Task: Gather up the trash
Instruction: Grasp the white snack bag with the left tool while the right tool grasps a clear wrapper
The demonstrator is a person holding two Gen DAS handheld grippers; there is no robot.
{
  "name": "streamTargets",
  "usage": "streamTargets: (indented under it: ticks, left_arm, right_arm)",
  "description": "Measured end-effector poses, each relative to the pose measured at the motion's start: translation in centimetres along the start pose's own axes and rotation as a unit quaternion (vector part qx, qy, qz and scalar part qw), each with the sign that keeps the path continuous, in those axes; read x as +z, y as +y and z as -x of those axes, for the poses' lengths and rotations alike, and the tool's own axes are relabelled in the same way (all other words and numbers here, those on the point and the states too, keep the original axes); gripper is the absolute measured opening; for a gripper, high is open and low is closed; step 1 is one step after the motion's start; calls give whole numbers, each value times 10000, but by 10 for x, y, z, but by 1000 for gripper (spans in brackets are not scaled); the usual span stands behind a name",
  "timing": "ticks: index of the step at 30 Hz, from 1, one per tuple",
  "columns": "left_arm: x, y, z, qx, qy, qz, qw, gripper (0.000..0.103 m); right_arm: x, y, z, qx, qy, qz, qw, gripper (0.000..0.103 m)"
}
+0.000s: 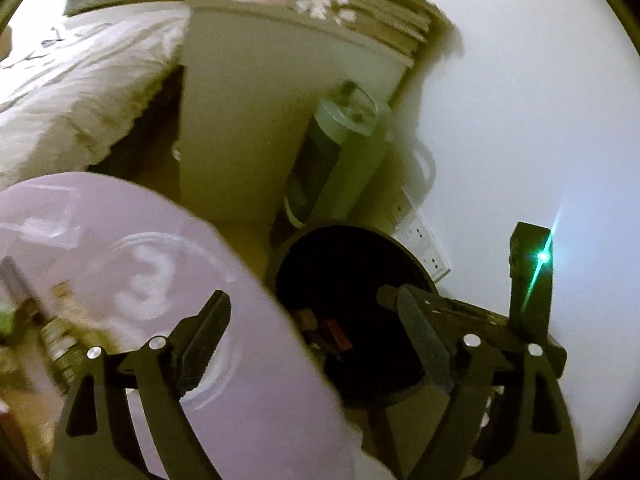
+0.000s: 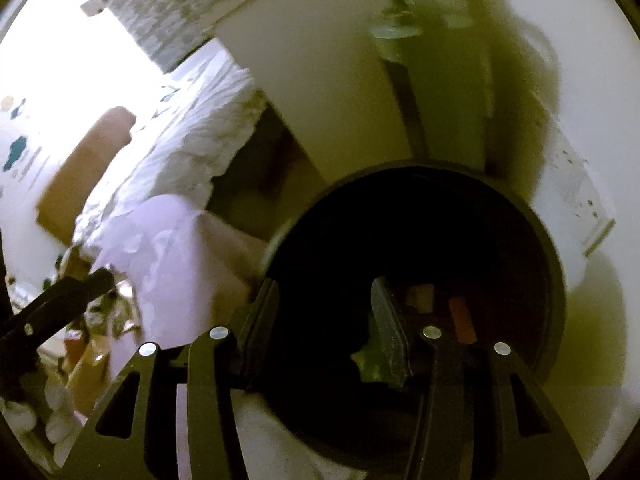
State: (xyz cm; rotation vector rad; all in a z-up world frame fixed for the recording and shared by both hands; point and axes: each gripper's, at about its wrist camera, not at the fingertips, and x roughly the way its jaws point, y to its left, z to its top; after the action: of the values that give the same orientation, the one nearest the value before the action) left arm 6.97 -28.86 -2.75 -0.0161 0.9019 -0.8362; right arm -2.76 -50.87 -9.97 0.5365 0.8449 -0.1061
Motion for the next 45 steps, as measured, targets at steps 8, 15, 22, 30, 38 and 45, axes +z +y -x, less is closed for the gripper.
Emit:
streamTargets:
  ticks: [8,15,22,30,38,45]
  left_arm:
    - [-29,76,86,636,-633,679,9936,85]
    - [-61,157,149,1542,-906,1226,9762,85]
    - [-86,210,162,1964,-608,1283,9702,74]
    - [-103,239,153,1914,-260,1282,9728,56]
    - [-106,248,149,1764,-308,1272,9756,43]
    - [-107,245,162,1655,-527,1327,9758,39]
  right_arm:
    - [-4,87,-9,432,183,807,9956,49]
    - [-15,172,-32,808,525,1622,9820,49]
    - [-30,231,-64,935,818,2287,9655,49]
    - [-31,251,-106,262,971,2567,9613,49]
    - [-28,239,-117,322,1088,2421,9636,23]
    - [-28,230,-102,699,1030,2143,9688,13]
